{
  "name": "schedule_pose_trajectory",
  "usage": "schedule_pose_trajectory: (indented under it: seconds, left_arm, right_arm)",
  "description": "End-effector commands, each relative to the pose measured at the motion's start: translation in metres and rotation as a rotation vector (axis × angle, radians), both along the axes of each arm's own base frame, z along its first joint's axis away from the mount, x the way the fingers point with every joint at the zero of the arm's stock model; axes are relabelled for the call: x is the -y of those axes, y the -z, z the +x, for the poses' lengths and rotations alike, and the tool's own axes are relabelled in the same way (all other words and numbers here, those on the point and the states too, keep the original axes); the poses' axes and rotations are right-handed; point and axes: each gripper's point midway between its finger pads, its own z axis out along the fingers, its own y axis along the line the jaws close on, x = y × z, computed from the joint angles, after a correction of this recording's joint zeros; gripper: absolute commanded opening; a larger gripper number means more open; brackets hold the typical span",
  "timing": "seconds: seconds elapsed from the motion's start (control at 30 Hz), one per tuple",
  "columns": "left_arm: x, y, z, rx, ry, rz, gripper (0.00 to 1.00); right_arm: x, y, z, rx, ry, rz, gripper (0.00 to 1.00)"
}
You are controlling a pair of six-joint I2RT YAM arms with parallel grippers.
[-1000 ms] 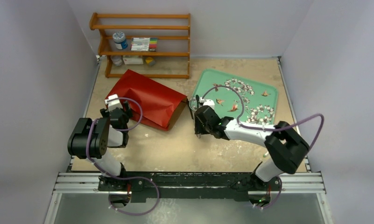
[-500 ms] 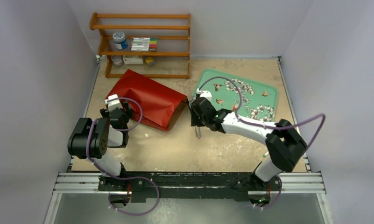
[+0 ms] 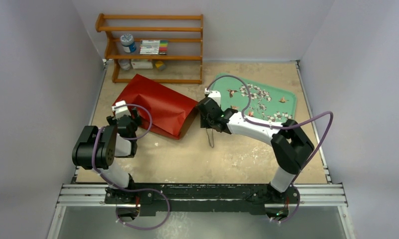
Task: Take the fake bread out of the paper bag
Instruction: Place the clamp at the center of the board, then pick up the clamp from the center of the board.
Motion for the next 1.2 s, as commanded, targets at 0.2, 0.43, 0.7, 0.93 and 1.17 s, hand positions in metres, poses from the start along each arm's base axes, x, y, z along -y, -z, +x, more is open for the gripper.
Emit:
schedule_pose_trajectory:
  seconds: [0.2, 0.43, 0.7, 0.93, 1.17]
  left_arm:
    - [0.012, -0.025, 0.021, 0.101, 0.061, -0.017, 0.86]
    - [0.012, -0.024, 0.021, 0.099, 0.061, -0.017, 0.86]
    - [-0.019, -0.045, -0.007, 0.159, -0.250, 0.003, 0.87]
    - [-0.027, -0.101, -0.009, 0.259, -0.352, -0.108, 0.87]
    - [-0.022, -0.152, -0.029, 0.263, -0.432, -0.313, 0.86]
  right_arm:
    - [0.018, -0.003, 0.014, 0.010, 0.052, -0.030, 0.46]
    - [0.025, 0.021, 0.011, -0.039, 0.046, -0.054, 0.44]
    - [0.017, 0.037, 0.014, -0.066, 0.018, -0.064, 0.43]
    - [0.023, 0.046, 0.017, -0.086, 0.020, -0.054, 0.29]
    - [0.024, 0.028, 0.019, -0.047, -0.007, -0.042, 0.02]
